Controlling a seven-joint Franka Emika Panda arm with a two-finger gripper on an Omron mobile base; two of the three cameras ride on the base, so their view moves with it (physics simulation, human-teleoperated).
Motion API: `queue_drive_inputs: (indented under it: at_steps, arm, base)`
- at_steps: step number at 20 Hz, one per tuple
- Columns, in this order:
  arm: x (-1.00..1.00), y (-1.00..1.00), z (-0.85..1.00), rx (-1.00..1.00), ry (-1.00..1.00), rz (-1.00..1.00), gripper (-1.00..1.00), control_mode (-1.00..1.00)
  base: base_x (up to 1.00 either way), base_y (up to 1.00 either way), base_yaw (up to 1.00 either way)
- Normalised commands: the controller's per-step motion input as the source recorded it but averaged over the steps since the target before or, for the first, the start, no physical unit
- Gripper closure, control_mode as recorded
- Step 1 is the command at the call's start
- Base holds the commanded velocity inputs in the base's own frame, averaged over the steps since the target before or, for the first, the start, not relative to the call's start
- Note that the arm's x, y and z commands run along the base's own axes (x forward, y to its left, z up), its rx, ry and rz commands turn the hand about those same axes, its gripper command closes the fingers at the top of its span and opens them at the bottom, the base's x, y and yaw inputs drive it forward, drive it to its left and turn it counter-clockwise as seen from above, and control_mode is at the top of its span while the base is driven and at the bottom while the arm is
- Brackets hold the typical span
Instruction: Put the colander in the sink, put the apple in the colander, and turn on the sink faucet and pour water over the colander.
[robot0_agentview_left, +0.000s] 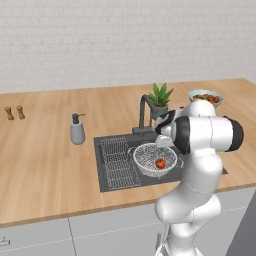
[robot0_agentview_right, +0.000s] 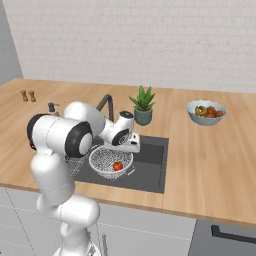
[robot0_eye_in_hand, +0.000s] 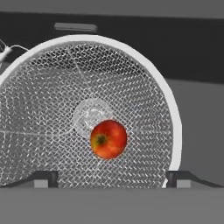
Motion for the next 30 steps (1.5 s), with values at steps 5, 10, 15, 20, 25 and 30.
queue_drive_inputs:
  at_steps: [5,10,15,20,25,30]
  arm:
    - [-0.54,-0.01,0.59,-0.10,-0.33,0.18,-1.00,-1.00]
    - [-0.26,-0.12,0.57,-0.01,-0.26,0.25,-1.00,-1.00]
    - [-0.06,-0.05,0.58,0.00,-0.11,0.19,-1.00,-1.00]
    - [0.00,-0.19,0.51,0.01,-0.12,0.14,-1.00,-1.00]
    - [0.20,-0.03,0.10,0.04,-0.23,0.14,-1.00,-1.00]
    - [0.36,0.00,0.00,0.13,-0.30,0.16,-1.00,-1.00]
  base:
    - [0.00,0.00,0.00]
    - [0.00,0.00,0.00]
    - [0.00,0.00,0.00]
    - [0.00,0.00,0.00]
    - [0.00,0.00,0.00]
    - [0.00,0.00,0.00]
